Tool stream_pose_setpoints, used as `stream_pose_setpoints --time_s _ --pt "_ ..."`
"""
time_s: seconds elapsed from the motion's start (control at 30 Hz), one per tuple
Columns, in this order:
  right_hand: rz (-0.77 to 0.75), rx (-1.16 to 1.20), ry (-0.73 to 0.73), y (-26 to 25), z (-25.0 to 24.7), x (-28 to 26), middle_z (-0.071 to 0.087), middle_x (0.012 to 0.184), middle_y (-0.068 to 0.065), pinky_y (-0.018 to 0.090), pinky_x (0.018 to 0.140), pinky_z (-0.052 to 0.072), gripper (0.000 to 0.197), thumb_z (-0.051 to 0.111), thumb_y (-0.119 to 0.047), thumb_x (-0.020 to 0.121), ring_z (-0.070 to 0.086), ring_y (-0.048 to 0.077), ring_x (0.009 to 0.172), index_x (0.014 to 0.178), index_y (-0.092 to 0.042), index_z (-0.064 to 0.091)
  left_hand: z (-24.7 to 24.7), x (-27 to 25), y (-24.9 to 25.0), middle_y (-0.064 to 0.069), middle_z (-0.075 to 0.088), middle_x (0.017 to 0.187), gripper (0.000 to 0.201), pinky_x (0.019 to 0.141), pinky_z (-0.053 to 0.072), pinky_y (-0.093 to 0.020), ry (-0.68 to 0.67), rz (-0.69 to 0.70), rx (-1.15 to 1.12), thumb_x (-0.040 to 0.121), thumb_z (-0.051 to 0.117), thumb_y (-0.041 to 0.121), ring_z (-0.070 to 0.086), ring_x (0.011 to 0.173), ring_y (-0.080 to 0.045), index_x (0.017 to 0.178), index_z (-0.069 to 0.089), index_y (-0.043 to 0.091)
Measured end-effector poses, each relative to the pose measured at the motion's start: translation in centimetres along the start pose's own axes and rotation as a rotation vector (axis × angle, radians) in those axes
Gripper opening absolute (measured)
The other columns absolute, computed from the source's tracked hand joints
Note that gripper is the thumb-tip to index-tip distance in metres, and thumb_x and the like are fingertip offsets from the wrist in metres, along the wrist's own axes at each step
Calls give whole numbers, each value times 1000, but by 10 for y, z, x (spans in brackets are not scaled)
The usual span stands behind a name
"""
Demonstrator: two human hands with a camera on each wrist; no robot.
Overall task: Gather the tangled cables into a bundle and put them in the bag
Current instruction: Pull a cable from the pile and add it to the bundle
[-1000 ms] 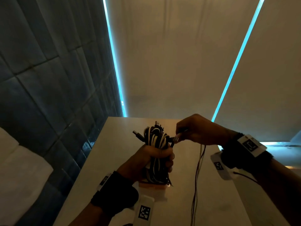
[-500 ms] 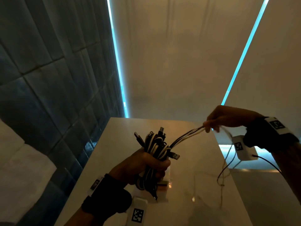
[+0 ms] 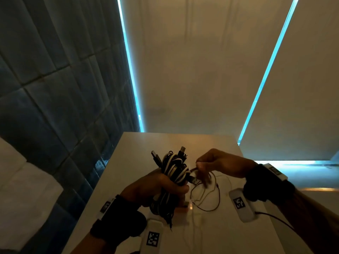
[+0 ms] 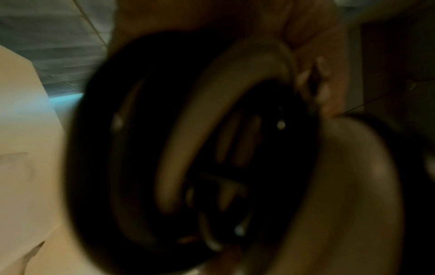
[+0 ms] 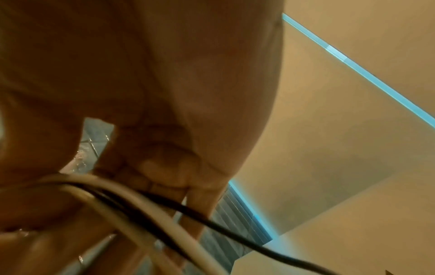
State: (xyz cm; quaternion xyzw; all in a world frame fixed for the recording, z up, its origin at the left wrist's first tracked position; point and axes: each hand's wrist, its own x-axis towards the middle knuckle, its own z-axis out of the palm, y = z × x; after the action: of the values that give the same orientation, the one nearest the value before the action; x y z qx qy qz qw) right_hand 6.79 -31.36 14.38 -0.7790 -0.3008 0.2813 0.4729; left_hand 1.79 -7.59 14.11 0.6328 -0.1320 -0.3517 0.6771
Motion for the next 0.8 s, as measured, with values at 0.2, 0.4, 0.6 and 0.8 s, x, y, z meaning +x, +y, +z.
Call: stream_pose_setpoints --time_s 0.2,0.4,0.6,0.8 --pt "171 -5 19 -3 -18 -10 36 51 3 23 44 32 41 56 -40 92 31 14 42 59 -16 53 -10 1 -11 -5 62 64 7 62 50 -31 62 -18 -51 65 71 8 59 59 -17 69 70 14" --pt "277 -149 370 -6 -27 -14 40 47 -5 18 41 30 35 60 -34 91 32 10 42 63 -13 63 -13 12 -23 0 48 58 18 50 42 -25 17 -9 -288 70 73 10 47 48 -12 79 58 9" --pt "93 -364 811 -41 8 1 57 60 -13 15 57 41 31 50 -28 98 52 1 53 79 -16 71 -1 32 -32 1 47 56 25 48 44 -26 91 1 -468 65 83 17 47 46 -11 70 59 12" --pt "-75 -598 774 -49 56 17 55 60 -1 33 52 45 29 44 -25 99 52 17 52 78 -11 60 4 44 -42 -1 47 58 44 47 45 -27 109 69 -729 53 93 30 47 46 -13 77 60 11"
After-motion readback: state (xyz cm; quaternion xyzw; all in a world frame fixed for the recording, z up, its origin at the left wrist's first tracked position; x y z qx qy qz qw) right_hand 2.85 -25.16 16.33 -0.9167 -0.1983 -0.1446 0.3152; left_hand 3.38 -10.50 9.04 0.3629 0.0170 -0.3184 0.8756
